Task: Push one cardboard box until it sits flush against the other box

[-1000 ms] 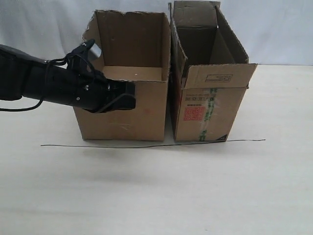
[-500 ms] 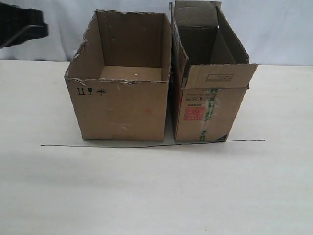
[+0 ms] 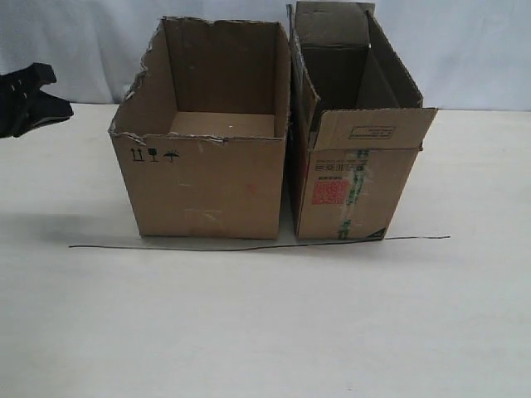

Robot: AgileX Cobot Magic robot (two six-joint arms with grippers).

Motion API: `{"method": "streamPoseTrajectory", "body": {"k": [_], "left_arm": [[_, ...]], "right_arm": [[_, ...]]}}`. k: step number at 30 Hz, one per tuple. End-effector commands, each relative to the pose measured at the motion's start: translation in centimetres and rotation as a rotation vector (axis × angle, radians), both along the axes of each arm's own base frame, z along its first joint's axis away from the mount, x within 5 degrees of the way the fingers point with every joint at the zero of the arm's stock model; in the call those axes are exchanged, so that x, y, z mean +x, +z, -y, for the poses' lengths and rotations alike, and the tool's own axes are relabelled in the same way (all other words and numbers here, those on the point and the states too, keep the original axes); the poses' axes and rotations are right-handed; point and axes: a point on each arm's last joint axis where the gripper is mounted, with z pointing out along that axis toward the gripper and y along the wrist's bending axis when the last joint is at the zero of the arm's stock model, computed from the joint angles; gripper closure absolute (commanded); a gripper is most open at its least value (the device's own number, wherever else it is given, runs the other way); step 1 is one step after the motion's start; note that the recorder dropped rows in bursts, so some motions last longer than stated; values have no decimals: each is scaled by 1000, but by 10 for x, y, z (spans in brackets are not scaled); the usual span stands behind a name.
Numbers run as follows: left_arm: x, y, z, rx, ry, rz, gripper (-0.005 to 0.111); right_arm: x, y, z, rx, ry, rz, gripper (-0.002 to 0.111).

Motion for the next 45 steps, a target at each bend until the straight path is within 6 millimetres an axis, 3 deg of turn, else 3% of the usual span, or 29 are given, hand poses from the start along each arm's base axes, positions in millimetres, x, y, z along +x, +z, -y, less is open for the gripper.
{"method": "streamPoseTrajectory", "body": {"k": [1,8,13,23,36,45], "left_arm": [[25,-14,2,-149,-30,21,107],[54,-32,6,-307,-115,16,107],[56,-41,16,-319,-133,-14,107],[55,-48,57,-273,-189,-51,107],[55,-47,54,-279,-190,-46,107],[43,-20,20,-200,-224,-31,107]], "right_arm": [[0,-2,1,-8,-8,-5,103],[0,-2,1,-8,-8,-5,103],[0,-2,1,-8,-8,-5,103],[0,-2,1,-8,-8,-5,103],[0,-2,1,-8,-8,-5,103],[0,-2,1,-8,-8,-5,103]]}}
